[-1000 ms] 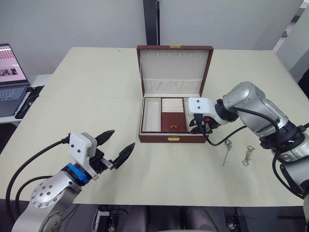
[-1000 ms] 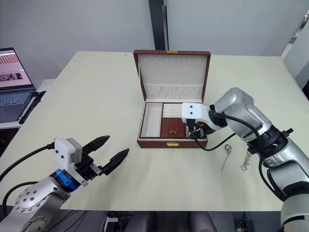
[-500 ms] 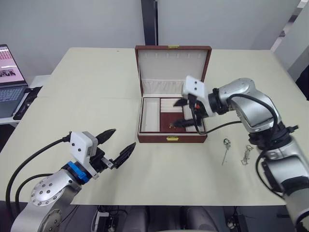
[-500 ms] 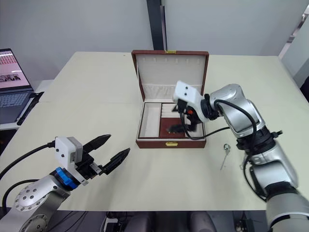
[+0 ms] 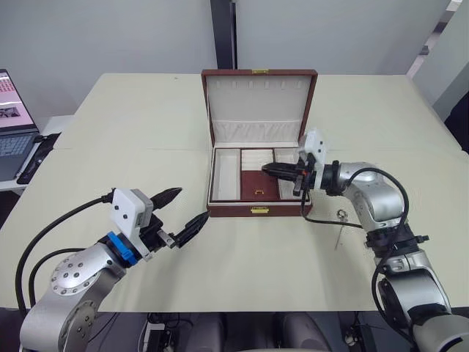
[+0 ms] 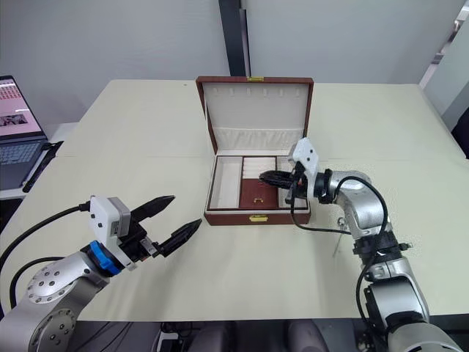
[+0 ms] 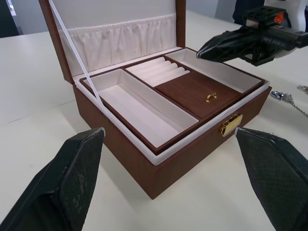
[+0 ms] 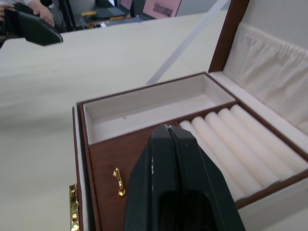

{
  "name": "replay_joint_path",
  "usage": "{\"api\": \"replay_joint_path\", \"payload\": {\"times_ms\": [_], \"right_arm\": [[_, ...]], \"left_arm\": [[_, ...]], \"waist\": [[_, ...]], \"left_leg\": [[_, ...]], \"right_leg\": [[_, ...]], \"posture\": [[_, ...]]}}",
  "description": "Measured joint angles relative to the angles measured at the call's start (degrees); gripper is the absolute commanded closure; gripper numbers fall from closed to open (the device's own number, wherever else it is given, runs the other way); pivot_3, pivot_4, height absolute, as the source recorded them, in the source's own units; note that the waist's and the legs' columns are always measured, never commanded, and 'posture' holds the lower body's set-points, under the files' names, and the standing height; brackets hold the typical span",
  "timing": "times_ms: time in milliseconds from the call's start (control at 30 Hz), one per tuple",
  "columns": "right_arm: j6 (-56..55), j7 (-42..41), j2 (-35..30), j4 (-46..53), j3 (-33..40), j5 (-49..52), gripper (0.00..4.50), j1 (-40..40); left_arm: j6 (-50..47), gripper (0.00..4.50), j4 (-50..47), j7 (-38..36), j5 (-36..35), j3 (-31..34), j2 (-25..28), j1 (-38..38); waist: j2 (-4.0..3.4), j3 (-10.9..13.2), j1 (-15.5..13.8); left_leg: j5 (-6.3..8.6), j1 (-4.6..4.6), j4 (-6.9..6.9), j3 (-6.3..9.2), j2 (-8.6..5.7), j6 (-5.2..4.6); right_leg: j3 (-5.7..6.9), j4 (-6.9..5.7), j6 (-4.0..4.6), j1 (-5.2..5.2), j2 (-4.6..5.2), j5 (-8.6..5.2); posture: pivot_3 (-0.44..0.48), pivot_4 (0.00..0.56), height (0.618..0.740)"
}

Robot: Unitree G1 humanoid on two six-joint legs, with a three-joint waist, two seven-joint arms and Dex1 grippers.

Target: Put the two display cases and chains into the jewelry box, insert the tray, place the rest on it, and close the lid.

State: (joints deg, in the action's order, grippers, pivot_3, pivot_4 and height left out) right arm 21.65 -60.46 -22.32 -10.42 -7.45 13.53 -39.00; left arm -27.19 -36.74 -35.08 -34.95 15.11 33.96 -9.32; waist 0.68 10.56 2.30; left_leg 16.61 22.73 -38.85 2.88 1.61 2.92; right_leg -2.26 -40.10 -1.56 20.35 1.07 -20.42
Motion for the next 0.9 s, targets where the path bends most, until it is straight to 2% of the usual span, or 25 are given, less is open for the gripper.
{"api": "replay_joint_path", "payload": {"times_ms": [400,600,733,900], "right_arm": [[-1.01,0.69,-1.45,-1.81,-3.55,-3.25,4.48,0.01],[1.22,-0.17,-0.74,-0.66,-0.30,2.17,4.48,0.18],[2.69,-0.43,-3.27,3.69,4.96,6.85,3.72,0.43],[5.71,0.74,-10.23,4.36,10.99,8.89,2.34,5.54]], "left_arm": [[0.00,0.00,0.72,-0.66,-0.02,0.00,0.15,0.08],[-0.93,0.00,1.23,-0.57,-0.60,0.10,0.61,0.94],[-4.35,0.00,2.25,-0.38,-3.26,1.64,2.48,3.52],[-6.13,0.00,7.62,-1.97,-4.24,4.12,6.23,6.09]], "waist": [[0.00,0.00,-0.32],[0.00,0.00,-0.43],[0.00,0.00,-0.58],[0.02,0.01,-0.72]], "left_leg": [[0.00,-0.02,0.00,0.01,-0.01,0.00],[0.00,0.02,0.00,0.03,0.00,0.00],[0.00,0.02,0.00,0.05,-0.04,0.00],[0.00,0.03,0.00,0.02,-0.06,-0.01]], "right_leg": [[0.01,0.02,0.00,-0.04,0.01,0.00],[0.03,0.02,0.00,-0.01,0.01,0.00],[0.06,0.08,0.00,-0.06,0.05,0.00],[0.03,0.09,0.00,-0.04,0.07,0.00]], "posture": [[0.000,0.150,0.740],[0.000,0.150,0.740],[0.000,0.150,0.740],[0.000,0.150,0.740]]}}
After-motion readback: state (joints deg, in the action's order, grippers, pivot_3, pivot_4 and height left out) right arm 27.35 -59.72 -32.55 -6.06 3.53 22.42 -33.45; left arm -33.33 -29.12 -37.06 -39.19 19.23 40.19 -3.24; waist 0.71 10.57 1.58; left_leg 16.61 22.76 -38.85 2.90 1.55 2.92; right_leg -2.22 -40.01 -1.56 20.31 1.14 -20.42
